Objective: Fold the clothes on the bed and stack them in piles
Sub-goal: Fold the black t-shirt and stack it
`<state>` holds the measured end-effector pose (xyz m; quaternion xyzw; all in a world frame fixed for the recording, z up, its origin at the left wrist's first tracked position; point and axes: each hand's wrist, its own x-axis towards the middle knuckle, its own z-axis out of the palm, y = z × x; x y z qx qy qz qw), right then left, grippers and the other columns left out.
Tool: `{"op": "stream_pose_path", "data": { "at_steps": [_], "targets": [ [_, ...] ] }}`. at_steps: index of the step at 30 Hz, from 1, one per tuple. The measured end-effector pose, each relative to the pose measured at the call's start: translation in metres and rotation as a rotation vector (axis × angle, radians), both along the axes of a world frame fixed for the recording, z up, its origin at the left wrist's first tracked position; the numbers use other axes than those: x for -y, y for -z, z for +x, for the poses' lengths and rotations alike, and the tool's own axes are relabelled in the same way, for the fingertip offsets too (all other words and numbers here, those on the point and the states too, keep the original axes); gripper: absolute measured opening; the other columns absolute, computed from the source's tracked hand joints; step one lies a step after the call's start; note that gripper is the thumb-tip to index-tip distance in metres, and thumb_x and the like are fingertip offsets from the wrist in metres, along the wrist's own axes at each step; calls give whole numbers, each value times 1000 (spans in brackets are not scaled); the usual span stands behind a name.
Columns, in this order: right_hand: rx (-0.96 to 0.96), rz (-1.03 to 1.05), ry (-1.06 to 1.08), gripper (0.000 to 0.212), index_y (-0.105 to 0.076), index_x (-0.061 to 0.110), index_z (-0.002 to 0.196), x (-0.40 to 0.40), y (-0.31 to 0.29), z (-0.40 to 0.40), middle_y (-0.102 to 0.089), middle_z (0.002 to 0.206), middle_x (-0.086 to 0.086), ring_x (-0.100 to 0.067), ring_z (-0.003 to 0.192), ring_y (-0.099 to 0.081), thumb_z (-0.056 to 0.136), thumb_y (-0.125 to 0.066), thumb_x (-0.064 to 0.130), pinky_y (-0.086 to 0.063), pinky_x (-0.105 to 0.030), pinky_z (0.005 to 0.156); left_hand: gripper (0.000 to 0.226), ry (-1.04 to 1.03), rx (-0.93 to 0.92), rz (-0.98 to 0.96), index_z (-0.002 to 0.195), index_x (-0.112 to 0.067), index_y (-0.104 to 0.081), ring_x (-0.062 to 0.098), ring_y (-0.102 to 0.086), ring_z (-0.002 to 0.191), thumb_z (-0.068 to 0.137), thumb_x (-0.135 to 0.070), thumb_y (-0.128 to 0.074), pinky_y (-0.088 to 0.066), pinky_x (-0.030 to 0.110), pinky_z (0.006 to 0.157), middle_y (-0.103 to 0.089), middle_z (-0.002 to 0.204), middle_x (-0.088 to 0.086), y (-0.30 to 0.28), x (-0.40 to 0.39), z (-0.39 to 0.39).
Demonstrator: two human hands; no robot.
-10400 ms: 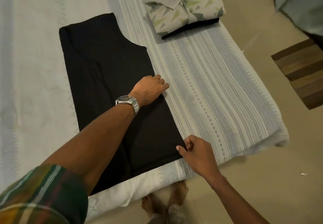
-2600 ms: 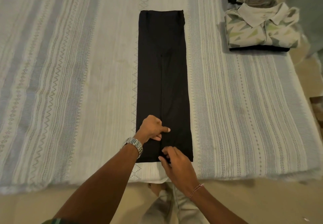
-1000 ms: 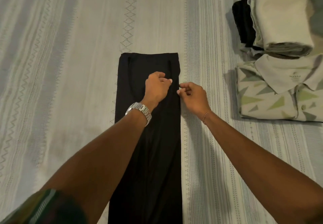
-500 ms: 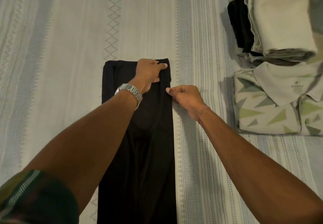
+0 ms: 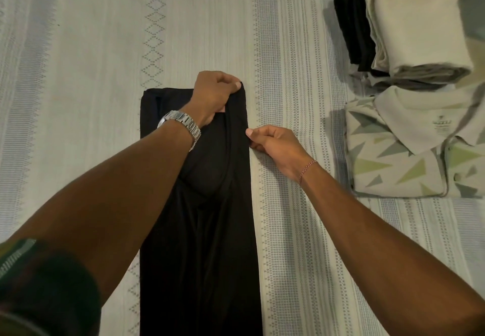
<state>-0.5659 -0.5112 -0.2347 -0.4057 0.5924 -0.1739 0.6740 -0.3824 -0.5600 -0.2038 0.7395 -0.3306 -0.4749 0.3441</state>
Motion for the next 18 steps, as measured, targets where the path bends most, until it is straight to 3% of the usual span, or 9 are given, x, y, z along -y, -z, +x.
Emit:
{"op": "stream_pose_path", "data": {
  "at_steps": [4,7,10,13,16,18],
  "targets": [
    [-13,-24,20,23,-77,10,94,-3,1,2,-77,91,-4,-11,83,-70,86,-81,31,-59,-27,89,17,68,188,-104,101,-15,-73,13,-70,87,86,-17,-80,-59,29,62,-73,95,0,7,2,3],
    [-11,-26,23,25,-77,10,94,-3,3,1,-78,94,-5,-11,83,-71,86,-82,33,-59,-27,89,33,180,556,-195,113,-15,-66,10,-64,88,86,-26,-80,-54,31,81,-68,99,-7,8,0,1],
    [-13,-36,31,25,-78,10,93,-3,2,2,-78,91,-4,-9,81,-70,85,-82,33,-59,-26,88,44,180,804,-268,126,-11,-53,16,-58,97,91,-30,-73,-49,32,77,-62,114,3,4,-10,-3],
    [-2,-54,45,23,-77,11,91,-6,2,3,-78,88,-4,-9,78,-70,85,-83,32,-59,-25,85,31,202,983,-417,122,-5,-55,25,-58,101,98,-24,-62,-49,34,73,-60,115,12,3,-28,-7],
    [6,-105,49,17,-76,13,89,-10,2,0,-78,86,-1,-8,80,-71,86,-82,28,-58,-22,83,28,591,1113,-578,114,-1,-63,36,-62,98,104,-22,-48,-51,48,81,-64,110,19,15,-50,-11],
    [18,-137,46,12,-76,14,91,-11,2,-1,-78,89,-1,-10,84,-73,87,-81,25,-58,-25,87,41,833,1107,-479,136,-5,-56,37,-52,129,108,-29,-37,-43,51,105,-54,141,19,27,-64,-10]
  ]
}}
